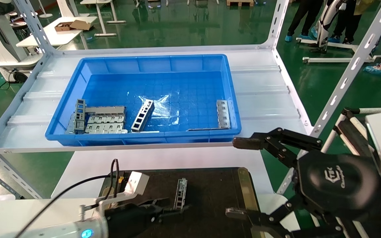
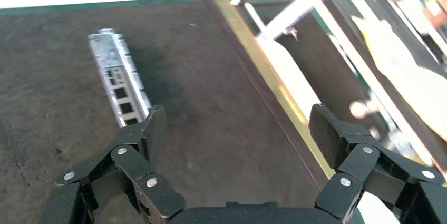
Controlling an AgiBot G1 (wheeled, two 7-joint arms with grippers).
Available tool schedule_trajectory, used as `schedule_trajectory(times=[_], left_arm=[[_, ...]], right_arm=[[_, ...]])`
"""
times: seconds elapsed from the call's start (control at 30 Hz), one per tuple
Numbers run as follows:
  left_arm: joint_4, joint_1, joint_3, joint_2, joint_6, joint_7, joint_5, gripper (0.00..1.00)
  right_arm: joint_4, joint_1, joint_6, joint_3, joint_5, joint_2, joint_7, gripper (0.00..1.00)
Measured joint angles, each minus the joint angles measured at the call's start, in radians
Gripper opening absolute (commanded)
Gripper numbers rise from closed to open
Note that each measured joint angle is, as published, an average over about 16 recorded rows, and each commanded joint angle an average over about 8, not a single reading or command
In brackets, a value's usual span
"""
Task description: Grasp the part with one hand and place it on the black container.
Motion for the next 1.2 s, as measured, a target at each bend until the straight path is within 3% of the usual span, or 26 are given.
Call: schedule_trajectory(times=[0.13,0.2,0.57,1.2], left_arm=[[-0.012,-0.009,-0.047,-0.051,0.128,0.089,-0.045,1.00],[-0.011,-0.014,-0.071,-0.071,0.190,0.134,-0.069,1.00],[0.022,-0.053,-0.167,-0.151,0.464,0.327,-0.178,1.00],[-0.002,-0.135,-0.225,-0.253,0.677,0.424,-0.220,1.00]], right_arm=[[0.000,0.000,0.000,0.000,0.000,0.000,0.000,0.88],[0.000,0.000,0.000,0.000,0.000,0.000,0.000,1.00],[0.000,0.000,0.000,0.000,0.000,0.000,0.000,1.00],[0.000,0.000,0.000,0.000,0.000,0.000,0.000,1.00]])
